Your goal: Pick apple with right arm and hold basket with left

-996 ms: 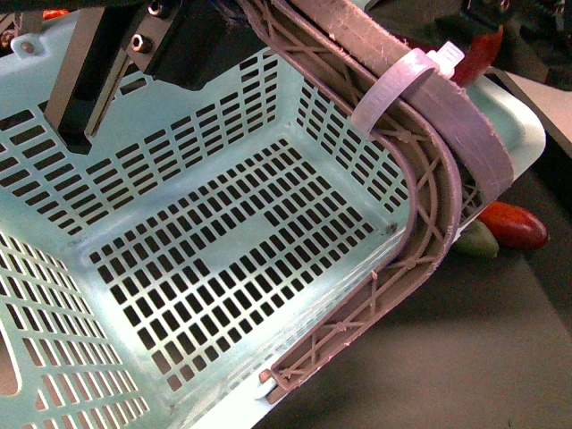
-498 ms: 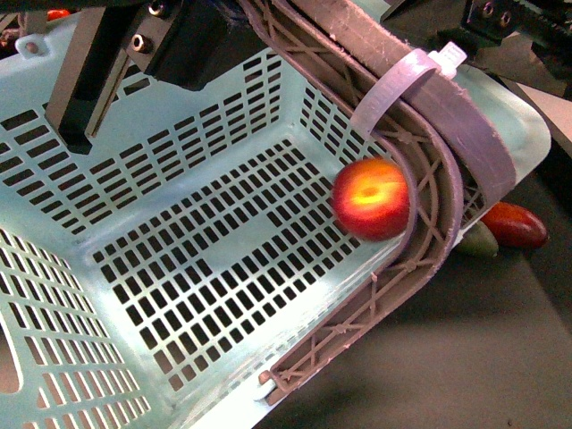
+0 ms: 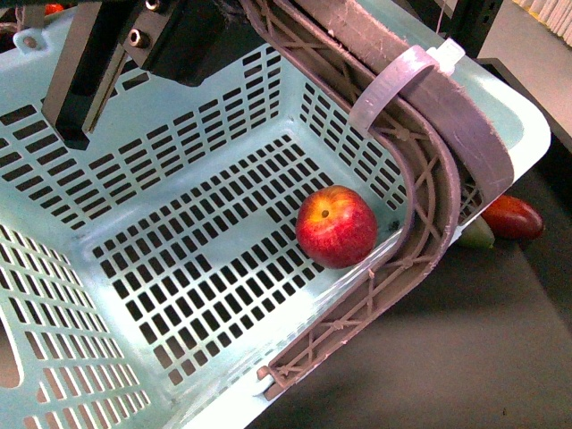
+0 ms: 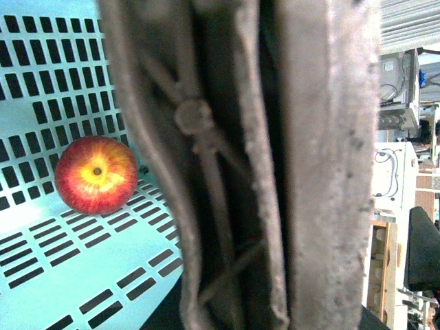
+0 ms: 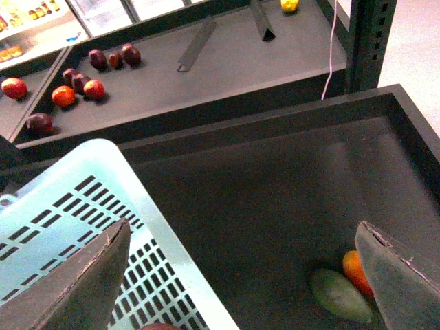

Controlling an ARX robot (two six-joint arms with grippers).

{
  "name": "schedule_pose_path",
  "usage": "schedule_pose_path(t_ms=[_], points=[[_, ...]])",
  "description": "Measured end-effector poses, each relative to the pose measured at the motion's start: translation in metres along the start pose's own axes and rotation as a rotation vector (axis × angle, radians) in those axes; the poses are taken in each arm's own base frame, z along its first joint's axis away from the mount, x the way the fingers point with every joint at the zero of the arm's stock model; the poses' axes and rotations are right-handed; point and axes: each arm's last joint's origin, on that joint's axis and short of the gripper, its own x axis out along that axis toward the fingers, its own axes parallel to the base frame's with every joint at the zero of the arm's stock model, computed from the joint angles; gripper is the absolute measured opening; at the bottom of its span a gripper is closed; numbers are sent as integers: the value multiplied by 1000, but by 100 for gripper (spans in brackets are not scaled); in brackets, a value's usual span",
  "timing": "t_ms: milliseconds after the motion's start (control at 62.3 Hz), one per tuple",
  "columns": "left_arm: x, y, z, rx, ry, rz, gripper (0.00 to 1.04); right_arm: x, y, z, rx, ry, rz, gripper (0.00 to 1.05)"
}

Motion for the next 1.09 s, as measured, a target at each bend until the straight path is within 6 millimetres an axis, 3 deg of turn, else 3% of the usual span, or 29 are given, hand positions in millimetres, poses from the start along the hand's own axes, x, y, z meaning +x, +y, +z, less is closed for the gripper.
schedule_pose_path(t_ms=[369,498,707,835,1092], points=[[0,0,0,0,-4,2,16,0,-1,-1,-18,-17,-9,95],[0,0,0,1,-3,2,16,-14,-10,-25,-181,-250,-33,67],[0,0,0,0,-6,3,16,-37,-27,-53,-235,-252,-25,31],[0,0,0,1,-7,3,16,-50,-35,-69,-242,-257,-45,2],[0,0,0,1,-5,2,16,-66,-38,-85,-246,-258,-45,2]])
